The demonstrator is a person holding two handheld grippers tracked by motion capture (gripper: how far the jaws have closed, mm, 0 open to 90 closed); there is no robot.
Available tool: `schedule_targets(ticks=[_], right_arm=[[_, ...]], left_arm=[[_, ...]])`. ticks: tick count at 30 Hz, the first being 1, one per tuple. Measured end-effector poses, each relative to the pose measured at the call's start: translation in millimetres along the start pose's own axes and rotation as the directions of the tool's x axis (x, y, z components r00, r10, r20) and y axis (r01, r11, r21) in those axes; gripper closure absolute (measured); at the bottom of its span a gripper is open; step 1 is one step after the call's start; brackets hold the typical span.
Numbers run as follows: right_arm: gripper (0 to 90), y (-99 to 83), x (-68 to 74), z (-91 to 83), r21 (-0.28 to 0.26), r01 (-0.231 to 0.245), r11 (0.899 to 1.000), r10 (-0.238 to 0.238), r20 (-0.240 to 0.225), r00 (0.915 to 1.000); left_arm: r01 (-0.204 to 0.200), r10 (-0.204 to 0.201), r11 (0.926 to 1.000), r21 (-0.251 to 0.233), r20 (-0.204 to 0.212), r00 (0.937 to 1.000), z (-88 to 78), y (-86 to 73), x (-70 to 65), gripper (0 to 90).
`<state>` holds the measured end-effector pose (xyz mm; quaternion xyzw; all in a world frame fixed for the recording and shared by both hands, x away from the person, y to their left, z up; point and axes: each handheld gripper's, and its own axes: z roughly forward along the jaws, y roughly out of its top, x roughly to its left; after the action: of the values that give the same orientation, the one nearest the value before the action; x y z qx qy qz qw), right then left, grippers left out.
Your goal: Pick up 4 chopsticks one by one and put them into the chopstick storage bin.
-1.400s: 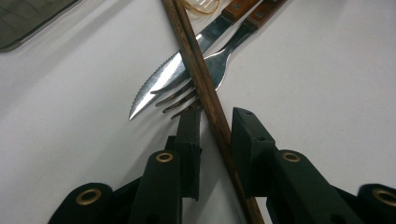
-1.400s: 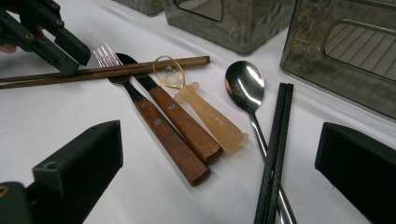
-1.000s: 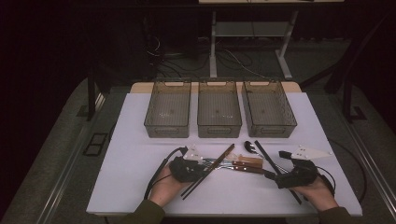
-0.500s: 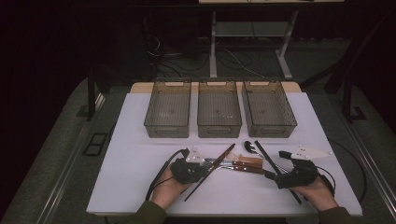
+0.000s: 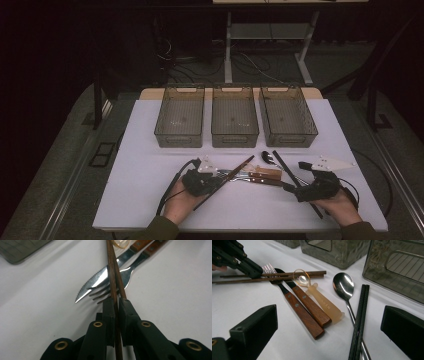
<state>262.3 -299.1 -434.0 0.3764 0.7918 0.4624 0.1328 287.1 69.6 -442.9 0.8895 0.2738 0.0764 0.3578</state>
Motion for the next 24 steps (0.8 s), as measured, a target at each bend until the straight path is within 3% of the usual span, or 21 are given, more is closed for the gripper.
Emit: schedule_targets(ticks=[11, 24], right_arm=[[0.6, 0.0, 0.0, 0.0, 0.001, 0.001, 1.000, -0.001, 0.000, 1.0000], [0.6, 0.0, 0.0, -0.4, 0.000, 0.000, 1.000, 0.000, -0.005, 1.0000]], left_arm=[[0.011, -0.011, 0.9993, -0.036, -0.007, 0.9999, -5.9, 1.2, 1.0, 85.2], [0.010, -0.008, 0.9972, -0.074, 0.022, 0.9997, -16.2, 2.0, 6.6, 85.4]])
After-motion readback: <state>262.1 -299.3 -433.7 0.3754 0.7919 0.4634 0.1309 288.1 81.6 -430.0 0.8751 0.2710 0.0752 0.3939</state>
